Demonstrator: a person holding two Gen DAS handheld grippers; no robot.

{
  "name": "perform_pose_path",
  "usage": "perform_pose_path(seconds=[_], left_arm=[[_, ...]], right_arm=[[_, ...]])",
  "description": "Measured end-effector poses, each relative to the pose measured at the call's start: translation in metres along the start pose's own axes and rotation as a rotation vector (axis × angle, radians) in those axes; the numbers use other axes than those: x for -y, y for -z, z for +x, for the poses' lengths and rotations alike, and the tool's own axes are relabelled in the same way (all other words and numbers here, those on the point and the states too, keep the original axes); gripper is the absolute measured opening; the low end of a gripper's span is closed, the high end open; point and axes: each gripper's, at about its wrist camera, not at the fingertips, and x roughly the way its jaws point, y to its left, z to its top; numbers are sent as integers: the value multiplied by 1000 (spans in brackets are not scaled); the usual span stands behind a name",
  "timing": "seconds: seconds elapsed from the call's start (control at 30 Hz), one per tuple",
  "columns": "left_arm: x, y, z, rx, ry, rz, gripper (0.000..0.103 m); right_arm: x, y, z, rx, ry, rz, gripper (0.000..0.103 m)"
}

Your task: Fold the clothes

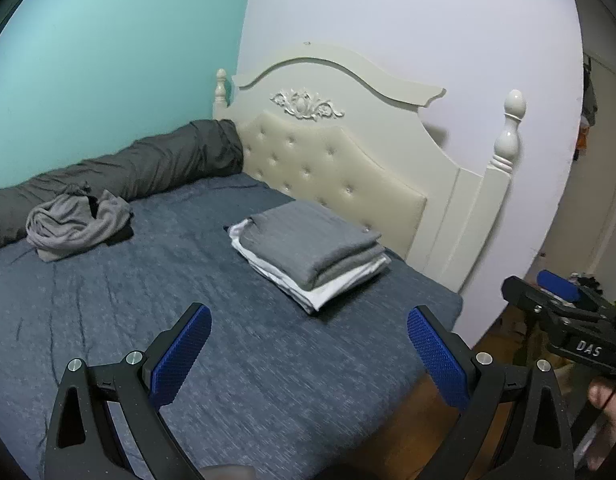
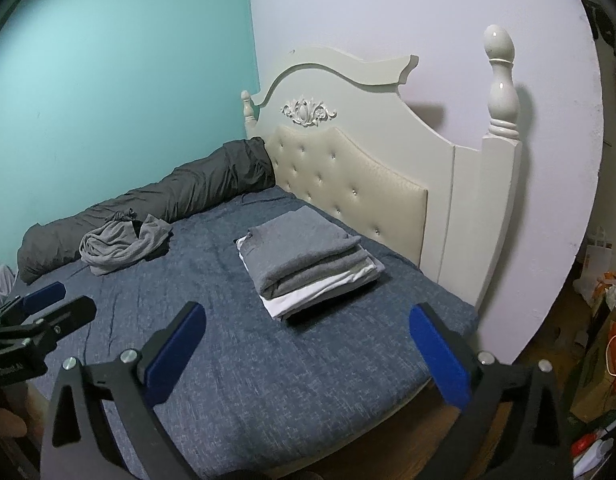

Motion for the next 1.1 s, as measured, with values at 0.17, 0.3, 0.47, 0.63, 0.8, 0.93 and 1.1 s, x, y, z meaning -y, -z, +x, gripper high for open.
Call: perform_pose_path(seconds=[0.17, 0.3, 0.47, 0.63, 0.8, 0.93, 1.1], left_arm=[[-1, 4, -4, 6, 13, -3, 101], [-1, 5, -6, 12, 15, 5, 101], [-3, 5, -6, 15, 12, 3, 101], [0, 6, -4, 5, 15, 13, 101], [3, 6, -3, -1, 25, 20, 101], [4, 6, -2, -3, 22, 16, 101], [4, 7, -1, -8, 16, 21, 101]], right_arm=[[-2, 5, 1, -7, -5, -1, 102], [-3, 8, 3, -15, -6, -2, 102], [-3, 9, 5, -17, 0, -8, 102], [-3, 11, 5, -17, 4, -10, 102], [-4, 12, 4, -19, 3, -11, 102], [-4, 12, 4, -19, 2, -15, 102], [-4, 11, 5, -19, 0, -20, 102]])
